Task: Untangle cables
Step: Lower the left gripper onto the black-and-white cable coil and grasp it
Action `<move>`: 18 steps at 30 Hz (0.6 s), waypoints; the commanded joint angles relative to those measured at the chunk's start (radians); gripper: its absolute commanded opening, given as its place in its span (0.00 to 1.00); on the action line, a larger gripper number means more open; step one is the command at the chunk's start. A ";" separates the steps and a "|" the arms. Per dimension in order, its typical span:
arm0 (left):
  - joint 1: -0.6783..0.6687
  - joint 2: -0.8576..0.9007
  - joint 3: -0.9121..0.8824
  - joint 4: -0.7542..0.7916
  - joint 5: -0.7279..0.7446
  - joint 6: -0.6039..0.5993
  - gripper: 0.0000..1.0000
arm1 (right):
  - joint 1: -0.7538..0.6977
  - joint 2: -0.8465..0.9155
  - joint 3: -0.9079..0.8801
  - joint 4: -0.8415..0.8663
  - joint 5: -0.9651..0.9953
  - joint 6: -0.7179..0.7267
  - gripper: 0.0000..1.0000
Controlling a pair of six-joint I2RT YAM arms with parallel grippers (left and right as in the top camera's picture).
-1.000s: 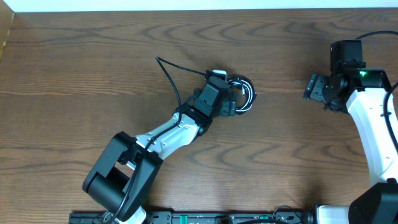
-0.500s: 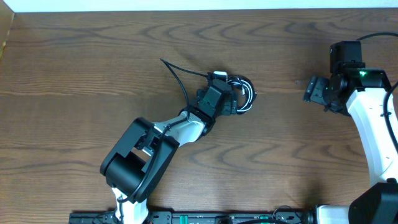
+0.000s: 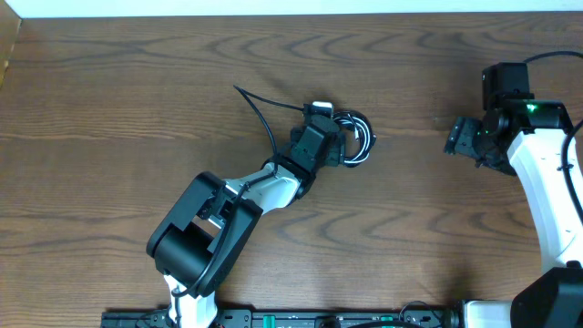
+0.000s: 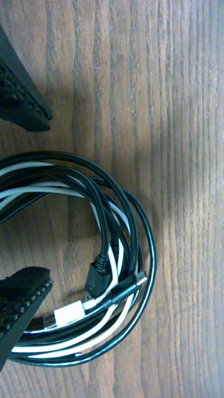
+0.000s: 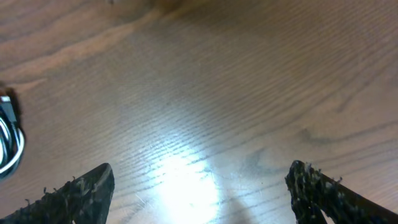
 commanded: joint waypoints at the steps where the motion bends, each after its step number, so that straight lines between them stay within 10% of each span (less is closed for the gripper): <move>1: 0.013 0.008 0.009 -0.008 -0.008 0.005 0.78 | 0.005 0.003 0.015 -0.010 0.011 -0.010 0.85; 18: 0.124 0.029 0.009 0.014 0.409 0.043 0.80 | 0.006 0.003 0.015 -0.018 -0.032 -0.010 0.86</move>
